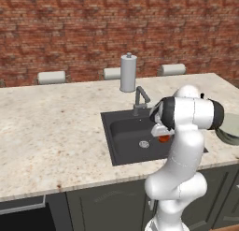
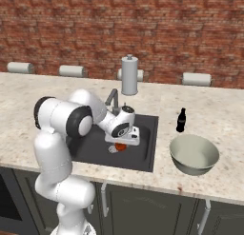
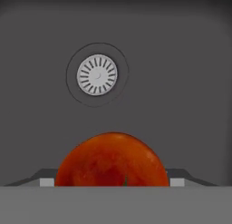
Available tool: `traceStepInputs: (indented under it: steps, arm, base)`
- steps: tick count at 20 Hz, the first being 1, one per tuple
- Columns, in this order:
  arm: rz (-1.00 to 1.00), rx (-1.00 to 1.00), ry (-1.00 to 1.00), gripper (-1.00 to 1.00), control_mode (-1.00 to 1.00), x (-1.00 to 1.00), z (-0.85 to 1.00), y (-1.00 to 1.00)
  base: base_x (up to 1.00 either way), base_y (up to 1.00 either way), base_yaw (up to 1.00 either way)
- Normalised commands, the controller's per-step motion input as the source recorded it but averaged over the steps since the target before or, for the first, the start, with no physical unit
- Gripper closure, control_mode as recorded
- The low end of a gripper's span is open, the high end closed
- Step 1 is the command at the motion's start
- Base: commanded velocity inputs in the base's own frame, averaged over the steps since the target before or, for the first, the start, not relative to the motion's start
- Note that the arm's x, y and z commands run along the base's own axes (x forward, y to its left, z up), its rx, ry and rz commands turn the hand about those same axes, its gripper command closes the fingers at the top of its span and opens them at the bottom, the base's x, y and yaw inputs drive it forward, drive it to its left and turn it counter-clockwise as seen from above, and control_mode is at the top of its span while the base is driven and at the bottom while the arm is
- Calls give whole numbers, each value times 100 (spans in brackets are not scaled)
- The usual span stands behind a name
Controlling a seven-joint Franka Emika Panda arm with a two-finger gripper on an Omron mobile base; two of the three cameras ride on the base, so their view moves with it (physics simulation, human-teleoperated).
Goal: Pick the tomato from the sink and place it in the bowl. Then pick the bowl and place it in the microwave. Then close the microwave door and press the start button.
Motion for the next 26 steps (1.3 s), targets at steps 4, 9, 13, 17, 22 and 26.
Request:
traceStepInputs:
  steps: [4, 9, 13, 17, 22, 26]
  arm:
    - [0, 0, 0, 100, -100, -35, 100, -18]
    - [-2, 0, 3, 100, -100, -22, 100, -14]
    - [-5, 0, 8, 100, -100, -34, 100, -30]
    - [-6, 0, 12, 100, -100, -37, 85, -27]
    - [-3, 0, 11, 100, -100, -23, 50, -14]
    - [0, 0, 3, 100, -100, -13, 6, -17]
  base:
    - [0, 0, 0]
    - [0, 0, 0]
    - [0, 0, 0]
    - [0, 0, 0]
    - [0, 0, 0]
    - [0, 0, 0]
